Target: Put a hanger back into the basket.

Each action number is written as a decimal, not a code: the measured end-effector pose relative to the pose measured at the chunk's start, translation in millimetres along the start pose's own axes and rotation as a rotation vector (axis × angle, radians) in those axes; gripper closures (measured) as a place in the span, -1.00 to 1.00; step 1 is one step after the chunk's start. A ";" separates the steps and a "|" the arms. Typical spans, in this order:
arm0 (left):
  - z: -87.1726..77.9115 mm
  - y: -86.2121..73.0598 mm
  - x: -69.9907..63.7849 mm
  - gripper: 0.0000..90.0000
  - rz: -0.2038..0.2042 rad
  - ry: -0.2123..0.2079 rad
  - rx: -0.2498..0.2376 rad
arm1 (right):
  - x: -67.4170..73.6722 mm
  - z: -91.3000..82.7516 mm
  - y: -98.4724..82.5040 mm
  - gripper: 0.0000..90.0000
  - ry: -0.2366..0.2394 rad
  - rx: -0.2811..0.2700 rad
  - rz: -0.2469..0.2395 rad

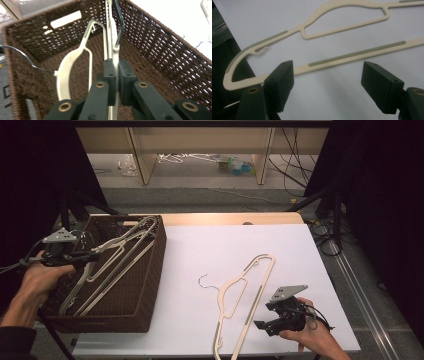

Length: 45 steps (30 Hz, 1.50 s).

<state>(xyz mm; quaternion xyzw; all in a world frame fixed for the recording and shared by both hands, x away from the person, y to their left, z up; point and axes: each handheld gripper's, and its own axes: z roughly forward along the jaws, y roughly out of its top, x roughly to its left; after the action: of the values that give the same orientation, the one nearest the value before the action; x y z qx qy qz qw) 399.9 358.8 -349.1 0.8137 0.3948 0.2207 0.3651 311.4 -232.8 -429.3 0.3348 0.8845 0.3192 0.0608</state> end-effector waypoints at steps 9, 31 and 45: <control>21.2 -10.2 -3.4 0.90 0.002 -0.026 0.090 | -0.8 2.5 -0.5 -0.40 -0.003 -0.008 -0.001; 41.5 -35.4 20.1 0.70 -0.199 0.221 0.122 | -2.2 1.7 -1.7 -0.40 0.003 0.008 0.004; 27.7 -30.0 3.2 0.17 -0.253 0.277 0.057 | -1.6 -0.8 0.1 -0.40 0.000 0.001 0.026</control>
<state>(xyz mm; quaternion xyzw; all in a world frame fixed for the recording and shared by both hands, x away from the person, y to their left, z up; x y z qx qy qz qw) 405.2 362.3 -389.5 0.7296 0.5463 0.2716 0.3090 312.4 -234.2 -428.8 0.3465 0.8801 0.3196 0.0564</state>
